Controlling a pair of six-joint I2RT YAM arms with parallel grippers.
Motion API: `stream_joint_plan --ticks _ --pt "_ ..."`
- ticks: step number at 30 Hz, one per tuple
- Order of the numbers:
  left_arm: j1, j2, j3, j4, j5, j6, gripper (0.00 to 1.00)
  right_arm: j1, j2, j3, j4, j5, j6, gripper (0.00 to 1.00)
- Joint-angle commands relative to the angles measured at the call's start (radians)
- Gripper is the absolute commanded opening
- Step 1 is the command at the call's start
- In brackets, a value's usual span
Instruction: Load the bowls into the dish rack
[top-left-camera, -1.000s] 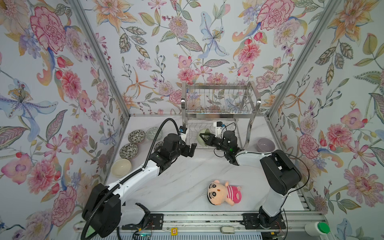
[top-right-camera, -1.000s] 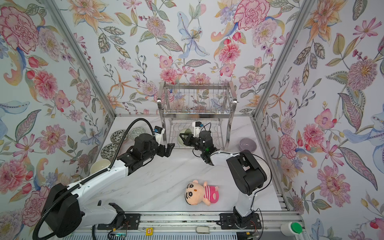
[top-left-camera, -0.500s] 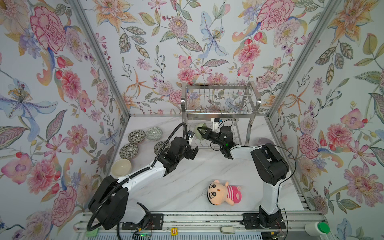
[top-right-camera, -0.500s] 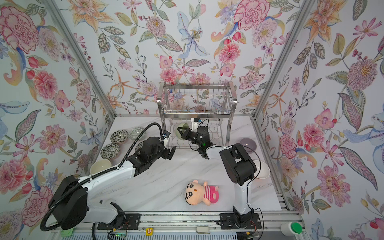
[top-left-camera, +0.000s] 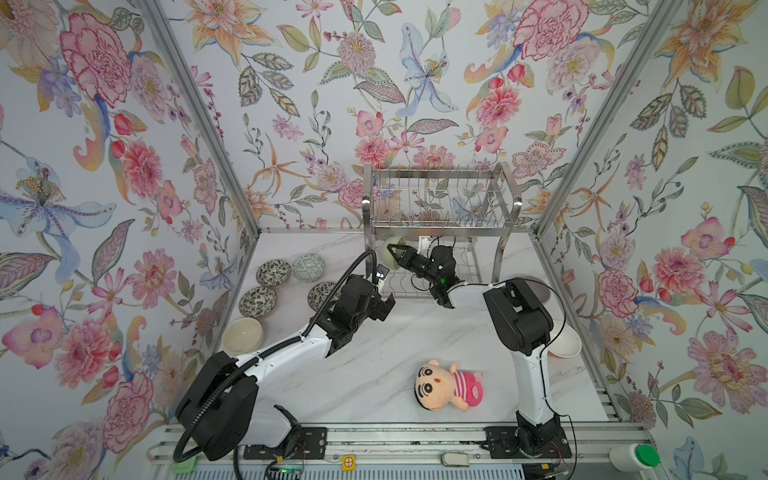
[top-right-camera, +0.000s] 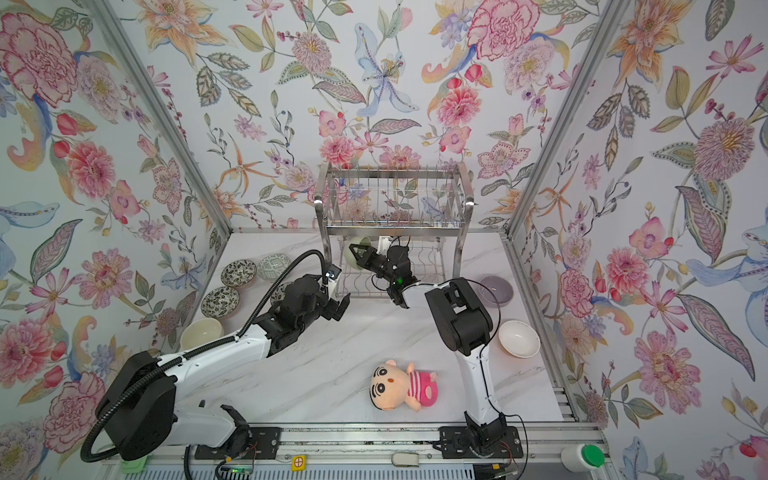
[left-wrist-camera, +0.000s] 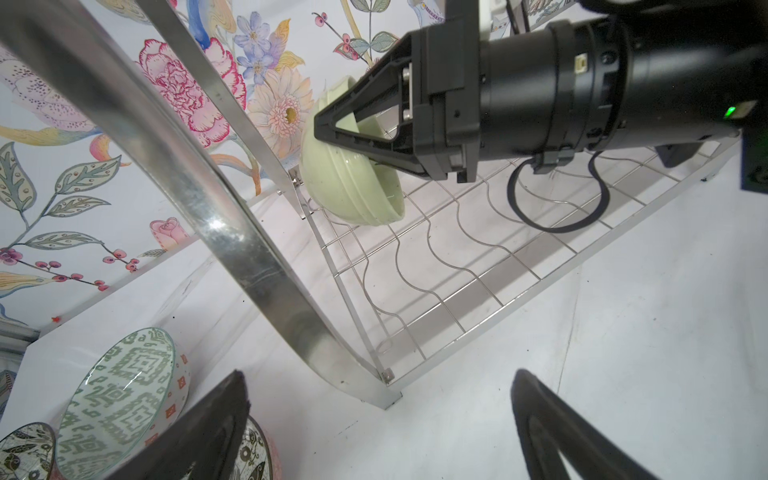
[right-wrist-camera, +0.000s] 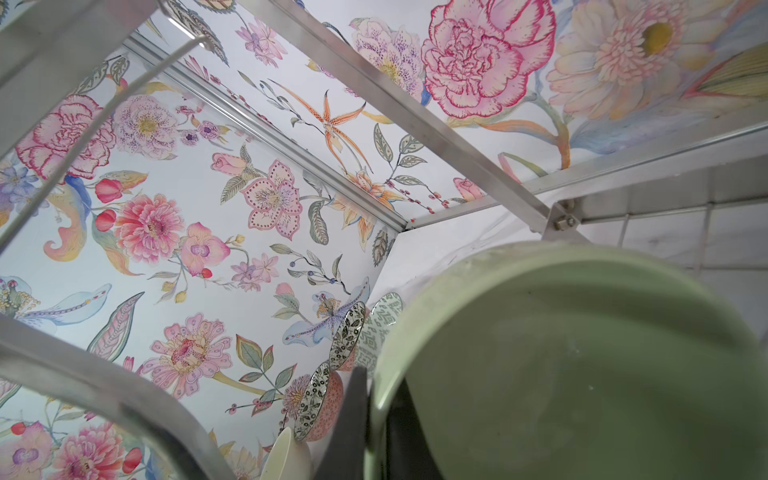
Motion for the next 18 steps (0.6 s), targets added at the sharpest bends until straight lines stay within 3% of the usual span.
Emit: stream_joint_plan --ticks 1,18 --pt "-0.006 -0.025 -0.007 0.015 -0.027 0.015 0.99 -0.006 0.026 0.056 0.136 0.016 0.022 0.0" --pt "0.02 -0.033 0.007 0.003 -0.082 -0.046 0.99 -0.023 0.189 0.235 0.2 0.023 0.075 0.0"
